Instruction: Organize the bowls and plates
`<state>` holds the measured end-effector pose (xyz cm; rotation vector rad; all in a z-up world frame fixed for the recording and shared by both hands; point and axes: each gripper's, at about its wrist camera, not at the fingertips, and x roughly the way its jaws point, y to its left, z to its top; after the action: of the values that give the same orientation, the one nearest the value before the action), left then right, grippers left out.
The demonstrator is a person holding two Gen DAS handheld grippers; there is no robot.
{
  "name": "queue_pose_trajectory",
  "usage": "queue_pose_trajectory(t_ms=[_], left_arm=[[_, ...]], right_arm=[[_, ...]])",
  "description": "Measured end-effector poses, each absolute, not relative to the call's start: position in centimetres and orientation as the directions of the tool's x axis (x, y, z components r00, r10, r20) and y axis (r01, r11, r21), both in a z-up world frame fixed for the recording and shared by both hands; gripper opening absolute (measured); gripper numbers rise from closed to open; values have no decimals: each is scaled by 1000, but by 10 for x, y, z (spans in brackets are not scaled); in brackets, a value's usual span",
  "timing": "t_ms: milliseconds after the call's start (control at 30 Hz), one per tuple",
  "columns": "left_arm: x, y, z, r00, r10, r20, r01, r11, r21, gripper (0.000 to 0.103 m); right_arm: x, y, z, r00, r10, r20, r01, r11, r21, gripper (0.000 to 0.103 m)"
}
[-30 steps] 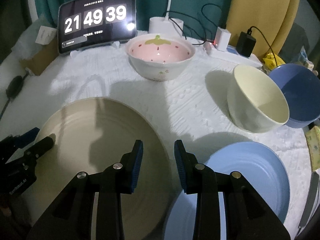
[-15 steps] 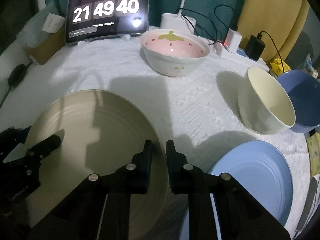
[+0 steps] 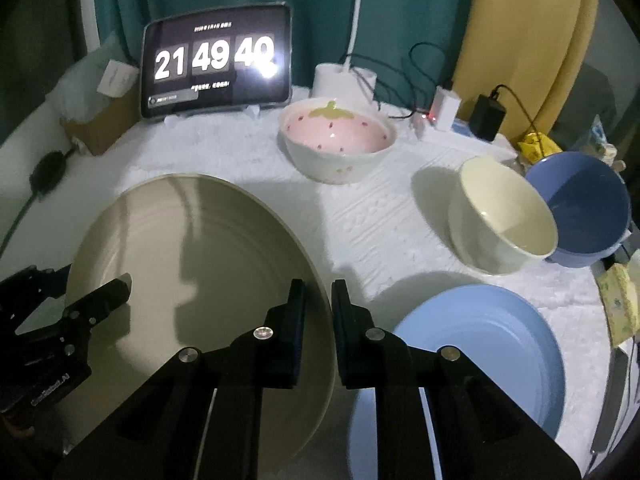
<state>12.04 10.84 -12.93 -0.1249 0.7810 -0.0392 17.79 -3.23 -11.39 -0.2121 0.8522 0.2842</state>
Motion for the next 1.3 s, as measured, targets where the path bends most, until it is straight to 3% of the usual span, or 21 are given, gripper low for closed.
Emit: queue_pose_trajectory(t_ms=[600, 1300], left_arm=[[105, 66, -81, 789, -89, -608, 55, 996, -75, 44], [113, -11, -62, 787, -134, -602, 161, 987, -10, 44]], right_arm=[[153, -81, -75, 716, 185, -672, -270, 962, -23, 15], [140, -164, -68, 757, 165, -632, -175, 983, 47, 15]])
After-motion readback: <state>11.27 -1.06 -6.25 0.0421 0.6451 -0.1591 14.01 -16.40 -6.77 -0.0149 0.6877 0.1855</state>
